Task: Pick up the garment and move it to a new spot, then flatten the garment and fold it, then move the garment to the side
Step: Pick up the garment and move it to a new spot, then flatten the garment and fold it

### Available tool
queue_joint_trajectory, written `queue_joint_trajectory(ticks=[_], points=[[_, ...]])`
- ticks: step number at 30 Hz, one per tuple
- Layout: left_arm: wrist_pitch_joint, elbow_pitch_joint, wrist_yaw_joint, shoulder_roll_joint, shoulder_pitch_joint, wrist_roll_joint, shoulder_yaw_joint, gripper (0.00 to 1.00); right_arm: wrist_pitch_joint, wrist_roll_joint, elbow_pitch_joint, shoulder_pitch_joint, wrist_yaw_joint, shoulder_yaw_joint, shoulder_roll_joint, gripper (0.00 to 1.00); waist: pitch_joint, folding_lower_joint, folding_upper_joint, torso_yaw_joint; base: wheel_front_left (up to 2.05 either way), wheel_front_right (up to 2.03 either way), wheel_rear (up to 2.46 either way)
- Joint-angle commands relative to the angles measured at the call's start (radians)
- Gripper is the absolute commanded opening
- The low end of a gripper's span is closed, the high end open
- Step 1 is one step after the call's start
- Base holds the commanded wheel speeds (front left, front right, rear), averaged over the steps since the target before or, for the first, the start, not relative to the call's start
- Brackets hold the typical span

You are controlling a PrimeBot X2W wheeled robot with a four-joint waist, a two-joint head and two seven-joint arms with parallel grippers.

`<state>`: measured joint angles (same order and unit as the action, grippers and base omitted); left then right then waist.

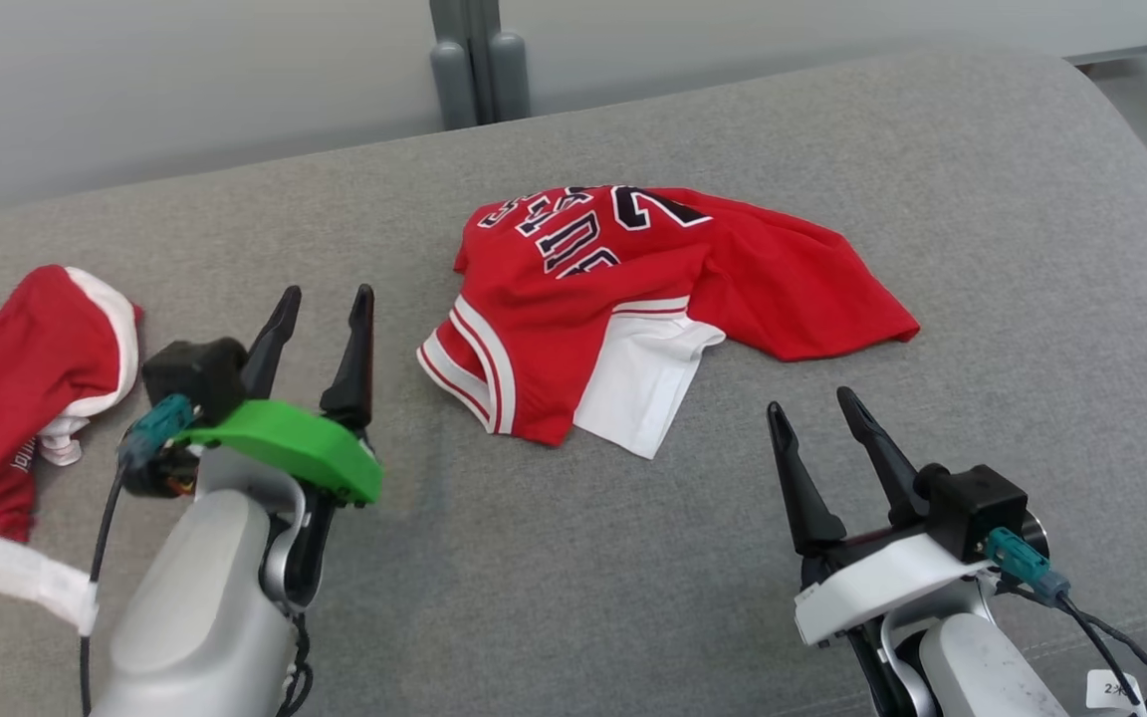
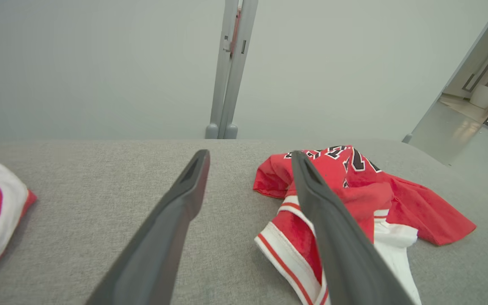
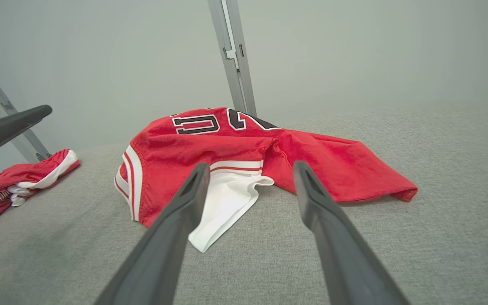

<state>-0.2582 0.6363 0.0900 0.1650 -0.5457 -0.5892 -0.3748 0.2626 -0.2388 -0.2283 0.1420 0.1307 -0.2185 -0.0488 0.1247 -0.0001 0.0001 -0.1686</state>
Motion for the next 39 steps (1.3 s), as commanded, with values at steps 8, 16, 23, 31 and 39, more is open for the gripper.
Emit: queue_joint_trajectory(ticks=[8, 16, 23, 31, 39], points=[[-0.007, -0.304, -0.046, -0.010, 0.273, 0.121, 0.194, 1.00, 0.003, 0.048, 0.007, -0.015, 0.000, 0.075, -0.003, 1.00, -0.045, 0.0001, -0.0001, 0.095, 0.00, 0.00, 0.00], [-0.006, -0.400, -0.010, -0.041, 0.446, 0.202, 0.304, 1.00, 0.000, 0.069, 0.001, -0.037, 0.000, 0.149, -0.003, 1.00, -0.077, 0.0001, -0.0001, 0.128, 0.00, 0.00, 0.00], [-0.006, -0.391, 0.021, -0.056, 0.517, 0.214, 0.314, 1.00, -0.007, 0.070, -0.008, -0.059, 0.000, 0.165, -0.003, 1.00, -0.111, 0.0001, -0.0001, 0.141, 0.00, 0.00, 0.00], [-0.006, -0.380, 0.034, -0.060, 0.517, 0.220, 0.305, 1.00, -0.018, 0.065, -0.012, -0.069, 0.000, 0.159, -0.003, 1.00, -0.124, 0.0001, -0.0001, 0.147, 0.00, 0.00, 0.00], [-0.006, -0.361, 0.039, -0.065, 0.516, 0.218, 0.313, 1.00, -0.018, 0.059, -0.013, -0.063, 0.000, 0.150, -0.003, 1.00, -0.122, 0.0001, -0.0001, 0.142, 0.00, 0.00, 0.00]])
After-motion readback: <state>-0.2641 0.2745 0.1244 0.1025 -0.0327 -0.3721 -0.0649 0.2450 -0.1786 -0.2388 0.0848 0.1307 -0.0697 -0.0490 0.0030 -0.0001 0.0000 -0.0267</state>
